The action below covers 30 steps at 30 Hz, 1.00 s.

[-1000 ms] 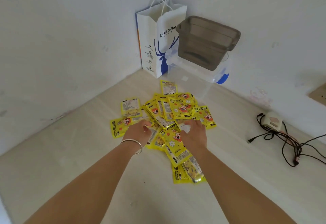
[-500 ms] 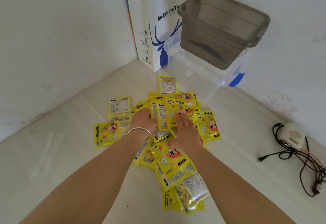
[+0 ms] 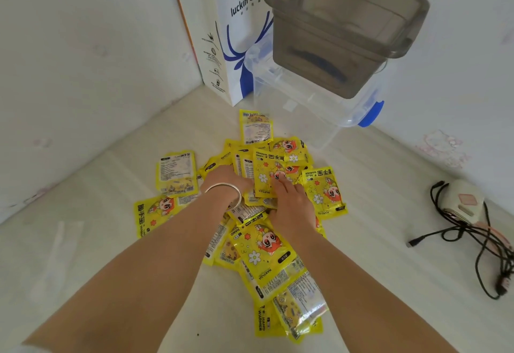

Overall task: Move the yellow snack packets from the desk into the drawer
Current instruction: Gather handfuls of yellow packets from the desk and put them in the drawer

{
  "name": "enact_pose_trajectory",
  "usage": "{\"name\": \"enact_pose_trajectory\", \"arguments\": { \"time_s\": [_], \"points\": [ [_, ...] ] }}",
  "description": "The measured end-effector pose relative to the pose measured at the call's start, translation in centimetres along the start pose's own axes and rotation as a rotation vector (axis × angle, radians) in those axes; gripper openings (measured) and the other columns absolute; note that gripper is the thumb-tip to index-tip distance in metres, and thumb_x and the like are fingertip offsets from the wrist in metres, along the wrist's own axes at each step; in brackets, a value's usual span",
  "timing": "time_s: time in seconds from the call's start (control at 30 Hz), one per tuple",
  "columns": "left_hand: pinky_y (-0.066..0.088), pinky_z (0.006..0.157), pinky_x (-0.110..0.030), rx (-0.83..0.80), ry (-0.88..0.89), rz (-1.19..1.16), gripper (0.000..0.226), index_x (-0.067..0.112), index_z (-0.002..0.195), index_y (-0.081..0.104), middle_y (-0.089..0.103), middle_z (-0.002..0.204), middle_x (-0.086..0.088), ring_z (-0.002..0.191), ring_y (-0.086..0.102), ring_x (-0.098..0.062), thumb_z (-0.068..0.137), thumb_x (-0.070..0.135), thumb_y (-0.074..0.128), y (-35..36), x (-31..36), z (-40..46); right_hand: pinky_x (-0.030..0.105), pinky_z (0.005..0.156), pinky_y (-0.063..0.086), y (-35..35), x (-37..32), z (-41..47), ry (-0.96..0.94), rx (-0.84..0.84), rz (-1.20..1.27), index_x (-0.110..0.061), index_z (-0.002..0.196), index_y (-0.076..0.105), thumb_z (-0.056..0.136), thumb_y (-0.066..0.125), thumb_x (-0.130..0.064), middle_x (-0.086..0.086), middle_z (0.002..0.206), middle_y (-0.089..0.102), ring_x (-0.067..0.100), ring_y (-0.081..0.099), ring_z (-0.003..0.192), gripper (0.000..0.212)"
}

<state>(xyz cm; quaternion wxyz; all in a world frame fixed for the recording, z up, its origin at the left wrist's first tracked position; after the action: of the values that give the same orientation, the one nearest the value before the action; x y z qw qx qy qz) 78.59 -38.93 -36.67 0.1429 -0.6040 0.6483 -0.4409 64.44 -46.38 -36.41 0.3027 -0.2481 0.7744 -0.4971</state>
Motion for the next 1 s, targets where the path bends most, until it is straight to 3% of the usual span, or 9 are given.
{"name": "enact_pose_trajectory", "arguments": {
  "time_s": [0.23, 0.4, 0.5, 0.6, 0.67, 0.73, 0.83, 0.9, 1.0],
  "points": [
    [0.050, 0.073, -0.036, 0.099, 0.066, -0.115, 0.023, 0.017, 0.076, 0.051, 0.060, 0.103, -0.012, 0.091, 0.061, -0.032, 0.080, 0.036, 0.063, -0.2, 1.2, -0.5, 0.030, 0.098, 0.045, -0.8, 0.6, 0.8, -0.010, 0.066, 0.030, -0.031, 0.146, 0.032, 0.092, 0.051, -0.013, -0.013, 0.153, 0.033, 0.019, 0.042, 0.131, 0.060],
    [0.029, 0.049, -0.029, 0.110, 0.002, -0.331, 0.034, 0.012, 0.064, 0.034, 0.041, 0.067, -0.004, 0.062, 0.039, -0.023, 0.088, 0.021, 0.057, -0.2, 0.5, -0.6, 0.030, 0.087, 0.049, -2.1, 1.6, 0.8, -0.012, 0.121, 0.089, -0.028, 0.135, 0.053, 0.093, 0.046, -0.008, -0.010, 0.136, 0.056, 0.018, 0.055, 0.120, 0.047],
    [0.035, 0.061, -0.031, 0.112, -0.046, -0.433, 0.016, 0.008, 0.086, 0.045, 0.052, 0.089, -0.010, 0.070, 0.046, -0.026, 0.091, 0.021, 0.051, -0.3, 0.1, -0.8, 0.031, 0.079, 0.050, -2.6, 2.7, 0.6, 0.072, 0.135, 0.130, -0.022, 0.123, 0.062, 0.091, 0.047, -0.006, -0.003, 0.120, 0.066, 0.024, 0.060, 0.109, 0.039],
    [0.036, 0.071, -0.032, 0.109, -0.071, -0.470, 0.028, 0.004, 0.114, 0.047, 0.057, 0.112, -0.015, 0.086, 0.049, -0.029, 0.094, 0.023, 0.050, -0.6, -0.4, -1.2, 0.029, 0.062, 0.045, -3.0, 3.6, 0.5, 0.163, 0.171, 0.284, -0.026, 0.090, 0.066, 0.094, 0.048, -0.014, 0.001, 0.091, 0.067, 0.028, 0.062, 0.087, 0.022],
    [0.037, 0.070, -0.032, 0.118, -0.077, -0.465, 0.038, 0.003, 0.126, 0.044, 0.058, 0.118, -0.017, 0.083, 0.049, -0.028, 0.094, 0.022, 0.050, -0.8, -0.7, -1.3, 0.025, 0.049, 0.033, -3.3, 4.6, 1.0, 0.271, 0.209, 0.525, -0.024, 0.060, 0.043, 0.096, 0.050, -0.027, 0.000, 0.061, 0.051, 0.026, 0.053, 0.064, 0.037],
    [0.037, 0.067, -0.031, 0.117, -0.077, -0.462, 0.041, 0.004, 0.131, 0.042, 0.059, 0.120, -0.017, 0.077, 0.048, -0.025, 0.094, 0.021, 0.050, -1.0, -0.6, -1.4, 0.024, 0.049, 0.031, -3.5, 5.0, 1.9, 0.365, 0.156, 0.699, -0.018, 0.057, 0.032, 0.096, 0.050, -0.036, 0.000, 0.053, 0.040, 0.024, 0.050, 0.054, 0.046],
    [0.037, 0.071, -0.031, 0.111, -0.073, -0.427, 0.046, 0.006, 0.137, 0.037, 0.057, 0.126, -0.016, 0.096, 0.057, -0.031, 0.095, 0.021, 0.048, -0.9, -0.3, -1.4, 0.030, 0.061, 0.039, -4.3, 4.4, 2.7, 0.389, -0.023, 0.789, -0.010, 0.064, 0.045, 0.096, 0.045, -0.042, 0.007, 0.063, 0.050, 0.022, 0.055, 0.063, 0.046],
    [0.037, 0.071, -0.031, 0.107, -0.077, -0.416, 0.046, 0.006, 0.137, 0.036, 0.057, 0.127, -0.016, 0.105, 0.059, -0.032, 0.095, 0.020, 0.048, -0.8, -0.3, -1.3, 0.040, 0.090, 0.045, -3.9, 4.8, 3.6, 0.435, -0.131, 0.871, 0.005, 0.099, 0.064, 0.095, 0.046, -0.045, 0.020, 0.102, 0.063, 0.031, 0.062, 0.099, 0.054],
    [0.038, 0.069, -0.032, 0.103, -0.087, -0.440, 0.046, 0.007, 0.137, 0.037, 0.058, 0.125, -0.017, 0.101, 0.059, -0.034, 0.094, 0.019, 0.048, -0.8, -0.4, -0.9, 0.049, 0.106, 0.041, -3.1, 4.6, 4.6, 0.481, -0.181, 1.149, -0.002, 0.131, 0.051, 0.084, 0.063, -0.050, 0.020, 0.130, 0.057, 0.034, 0.055, 0.121, 0.068]
  ]
}}
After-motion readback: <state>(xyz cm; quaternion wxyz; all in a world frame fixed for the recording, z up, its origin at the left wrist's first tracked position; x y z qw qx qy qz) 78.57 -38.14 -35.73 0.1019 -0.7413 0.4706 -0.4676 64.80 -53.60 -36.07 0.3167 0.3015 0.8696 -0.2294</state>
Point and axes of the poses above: each hand's wrist, its own z-axis towards the middle knuckle, its own y-axis out of the palm, x = y × z, the point moved 8 cm from there along z, towards the middle knuckle
